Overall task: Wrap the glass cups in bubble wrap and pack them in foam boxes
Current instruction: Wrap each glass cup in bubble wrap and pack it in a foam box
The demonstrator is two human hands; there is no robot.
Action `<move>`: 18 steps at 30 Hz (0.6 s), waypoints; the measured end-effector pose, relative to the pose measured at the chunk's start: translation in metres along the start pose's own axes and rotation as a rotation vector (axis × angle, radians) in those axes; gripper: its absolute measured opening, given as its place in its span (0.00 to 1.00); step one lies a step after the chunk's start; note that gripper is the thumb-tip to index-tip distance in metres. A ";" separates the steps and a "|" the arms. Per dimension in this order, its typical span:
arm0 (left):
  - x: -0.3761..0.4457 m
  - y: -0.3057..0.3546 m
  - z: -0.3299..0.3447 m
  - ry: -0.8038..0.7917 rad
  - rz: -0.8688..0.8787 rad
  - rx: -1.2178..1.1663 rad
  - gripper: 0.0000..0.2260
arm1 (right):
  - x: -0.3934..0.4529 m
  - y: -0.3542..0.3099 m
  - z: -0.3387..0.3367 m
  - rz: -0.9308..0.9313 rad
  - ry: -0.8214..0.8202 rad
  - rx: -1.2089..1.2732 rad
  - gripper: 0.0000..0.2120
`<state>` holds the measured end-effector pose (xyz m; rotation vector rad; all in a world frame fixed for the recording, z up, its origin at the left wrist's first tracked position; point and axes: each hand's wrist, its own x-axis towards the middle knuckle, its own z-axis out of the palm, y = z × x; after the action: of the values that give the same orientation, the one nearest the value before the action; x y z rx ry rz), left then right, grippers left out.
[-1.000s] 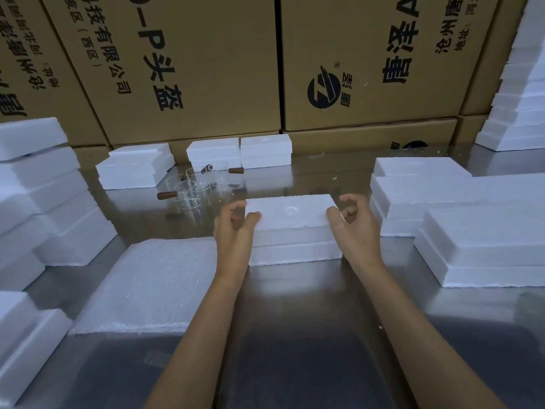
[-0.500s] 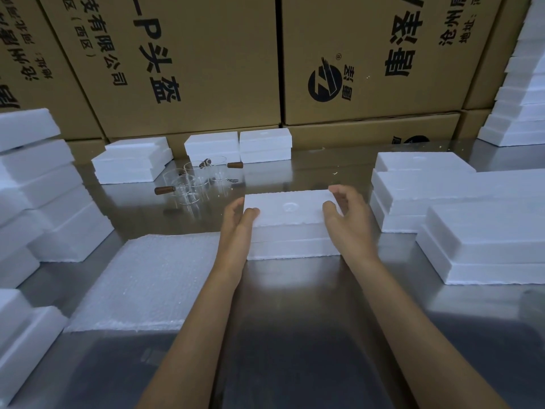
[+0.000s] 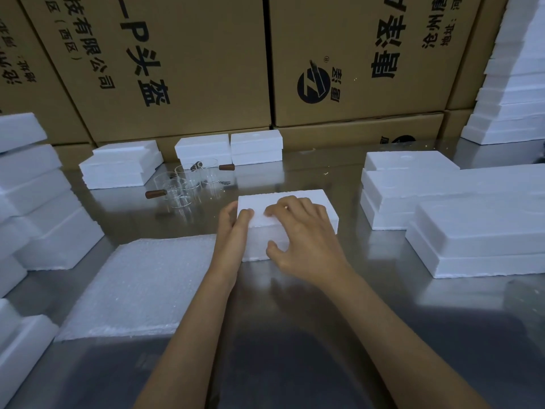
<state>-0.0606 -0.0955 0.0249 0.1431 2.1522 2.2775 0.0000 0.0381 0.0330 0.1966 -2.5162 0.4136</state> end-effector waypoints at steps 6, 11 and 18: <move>-0.002 0.004 0.006 0.018 -0.016 0.016 0.11 | 0.001 -0.004 0.001 -0.001 -0.031 -0.185 0.23; -0.009 0.001 0.011 -0.084 0.019 0.083 0.13 | 0.003 0.007 0.001 0.075 -0.011 -0.227 0.24; -0.016 -0.007 0.021 -0.184 0.015 0.214 0.21 | 0.007 0.039 0.001 0.225 0.018 -0.183 0.24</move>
<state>-0.0441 -0.0753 0.0178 0.3561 2.2957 1.9472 -0.0152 0.0746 0.0267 -0.1616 -2.5489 0.2684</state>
